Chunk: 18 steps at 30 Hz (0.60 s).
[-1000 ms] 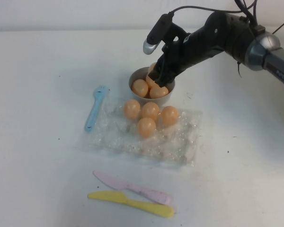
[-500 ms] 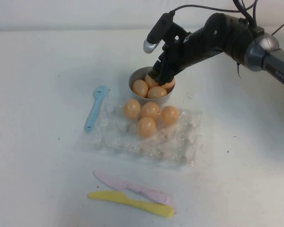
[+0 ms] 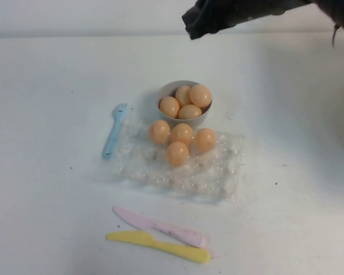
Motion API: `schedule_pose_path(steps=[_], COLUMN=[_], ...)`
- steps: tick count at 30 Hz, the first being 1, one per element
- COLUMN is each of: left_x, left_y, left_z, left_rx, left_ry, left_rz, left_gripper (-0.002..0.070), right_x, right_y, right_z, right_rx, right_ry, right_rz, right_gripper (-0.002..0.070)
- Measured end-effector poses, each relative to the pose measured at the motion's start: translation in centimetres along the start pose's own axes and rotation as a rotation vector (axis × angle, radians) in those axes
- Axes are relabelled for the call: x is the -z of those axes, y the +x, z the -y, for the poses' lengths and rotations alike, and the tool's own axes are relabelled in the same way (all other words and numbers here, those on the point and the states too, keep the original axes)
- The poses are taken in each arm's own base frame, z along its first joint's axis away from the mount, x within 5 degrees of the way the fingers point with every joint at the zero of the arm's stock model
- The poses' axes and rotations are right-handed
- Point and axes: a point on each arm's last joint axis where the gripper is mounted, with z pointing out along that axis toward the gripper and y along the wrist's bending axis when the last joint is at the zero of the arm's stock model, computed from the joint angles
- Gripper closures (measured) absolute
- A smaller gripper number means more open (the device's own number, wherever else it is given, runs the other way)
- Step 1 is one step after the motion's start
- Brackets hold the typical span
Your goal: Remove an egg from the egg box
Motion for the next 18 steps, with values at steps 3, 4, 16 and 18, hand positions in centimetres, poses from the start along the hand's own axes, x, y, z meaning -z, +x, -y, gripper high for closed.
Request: schedule_pose_path(steps=[3, 4, 16, 18], left_x=[0.0, 0.0, 0.0, 0.0], left_y=[0.0, 0.0, 0.0, 0.0], left_z=[0.0, 0.0, 0.0, 0.0], left_rx=[0.000, 0.000, 0.000, 0.000], left_ry=[0.000, 0.000, 0.000, 0.000], left_rz=[0.000, 0.000, 0.000, 0.000], left_gripper=[0.0678, 0.0678, 0.0678, 0.0678], right_x=[2.8, 3.5, 12.7, 14.6], right_y=[-1.4, -1.7, 2.0, 3.1], right_z=[-0.7, -0.9, -5.5, -6.4], right_rx=[-0.039, -0.051, -0.131, -0.118], right_ry=[-0.039, -0.049, 0.011, 0.045], right_rz=[0.042, 0.056, 0.320, 0.341], right_gripper=[0.0688, 0.0689, 0.0691, 0.0691])
